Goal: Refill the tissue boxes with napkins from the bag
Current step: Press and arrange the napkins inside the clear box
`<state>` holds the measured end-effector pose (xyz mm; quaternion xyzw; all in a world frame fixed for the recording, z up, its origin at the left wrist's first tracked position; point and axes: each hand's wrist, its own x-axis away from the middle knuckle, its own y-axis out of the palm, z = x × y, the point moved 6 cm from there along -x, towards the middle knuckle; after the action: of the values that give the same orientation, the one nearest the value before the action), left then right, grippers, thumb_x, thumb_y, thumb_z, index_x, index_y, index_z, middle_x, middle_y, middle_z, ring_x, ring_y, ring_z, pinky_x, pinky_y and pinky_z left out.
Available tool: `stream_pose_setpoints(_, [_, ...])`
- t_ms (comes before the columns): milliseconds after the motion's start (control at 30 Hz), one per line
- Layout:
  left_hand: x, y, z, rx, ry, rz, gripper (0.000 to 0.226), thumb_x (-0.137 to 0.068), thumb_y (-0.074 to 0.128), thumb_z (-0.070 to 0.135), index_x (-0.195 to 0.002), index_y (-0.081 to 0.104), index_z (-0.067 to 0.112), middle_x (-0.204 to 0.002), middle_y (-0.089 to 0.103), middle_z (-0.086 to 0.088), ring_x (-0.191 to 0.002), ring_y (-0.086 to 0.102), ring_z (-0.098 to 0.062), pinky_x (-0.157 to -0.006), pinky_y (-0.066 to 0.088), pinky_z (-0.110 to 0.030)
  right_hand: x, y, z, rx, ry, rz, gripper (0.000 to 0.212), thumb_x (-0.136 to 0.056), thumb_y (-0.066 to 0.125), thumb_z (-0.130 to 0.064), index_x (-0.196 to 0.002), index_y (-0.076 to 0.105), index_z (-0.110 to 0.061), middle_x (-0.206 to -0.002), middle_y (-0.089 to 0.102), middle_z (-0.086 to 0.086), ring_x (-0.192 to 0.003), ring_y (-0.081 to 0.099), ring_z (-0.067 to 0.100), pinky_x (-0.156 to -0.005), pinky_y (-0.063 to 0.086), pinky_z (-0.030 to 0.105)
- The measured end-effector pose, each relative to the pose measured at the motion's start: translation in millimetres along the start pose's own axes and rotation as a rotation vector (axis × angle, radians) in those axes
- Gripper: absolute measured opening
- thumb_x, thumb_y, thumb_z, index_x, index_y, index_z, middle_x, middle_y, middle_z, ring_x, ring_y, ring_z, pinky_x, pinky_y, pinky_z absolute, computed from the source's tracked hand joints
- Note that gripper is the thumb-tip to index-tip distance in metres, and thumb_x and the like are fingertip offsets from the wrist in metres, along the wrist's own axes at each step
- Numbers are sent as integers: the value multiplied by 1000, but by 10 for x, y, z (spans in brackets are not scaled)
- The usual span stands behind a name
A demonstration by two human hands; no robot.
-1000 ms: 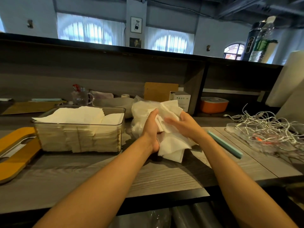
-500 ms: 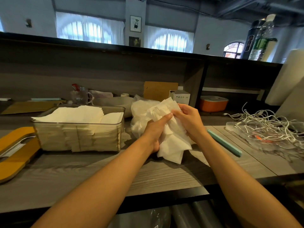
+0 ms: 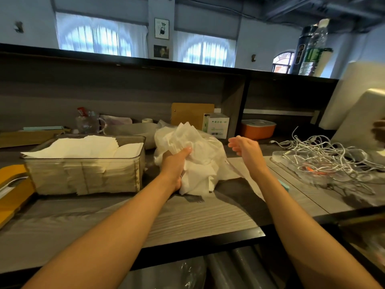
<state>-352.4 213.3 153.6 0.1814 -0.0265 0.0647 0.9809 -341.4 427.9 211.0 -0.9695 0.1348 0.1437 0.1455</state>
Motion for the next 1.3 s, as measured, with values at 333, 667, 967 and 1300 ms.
stream_pose_setpoints(333, [149,153,65,-57,47,-52,20,-91,69,31,-110,62,28,-111,69,-2,-101,66,-26,-81,58,-43,458,-5,229,531,-15,-427,84,-82,77,-36,-150,29,-24,-144,49,-2,-128,48,18,-98,38,28])
stream_pose_setpoints(667, [255,302,-57,-43,-68,-177,36,-91,68,30,-125,64,19,-113,73,-8,-104,69,-31,-90,57,-49,260,-513,59,-143,-90,209,10,-93,61,-15,-103,63,-17,-97,61,2,-98,60,20,-74,55,29])
stream_pose_setpoints(967, [180,328,-73,-65,-169,-254,37,-97,55,42,-124,66,18,-109,73,-8,-106,65,-28,-94,53,-41,108,-119,-681,-390,-123,-380,17,-98,53,-10,-109,64,-17,-102,63,4,-94,62,18,-71,55,26])
stream_pose_setpoints(1300, [135,388,-84,-83,-111,-355,57,-79,68,55,-122,66,18,-110,74,-9,-105,68,-30,-96,54,-46,-13,377,-241,-31,-157,-267,32,-94,59,-4,-124,61,-15,-103,66,0,-90,65,13,-70,55,17])
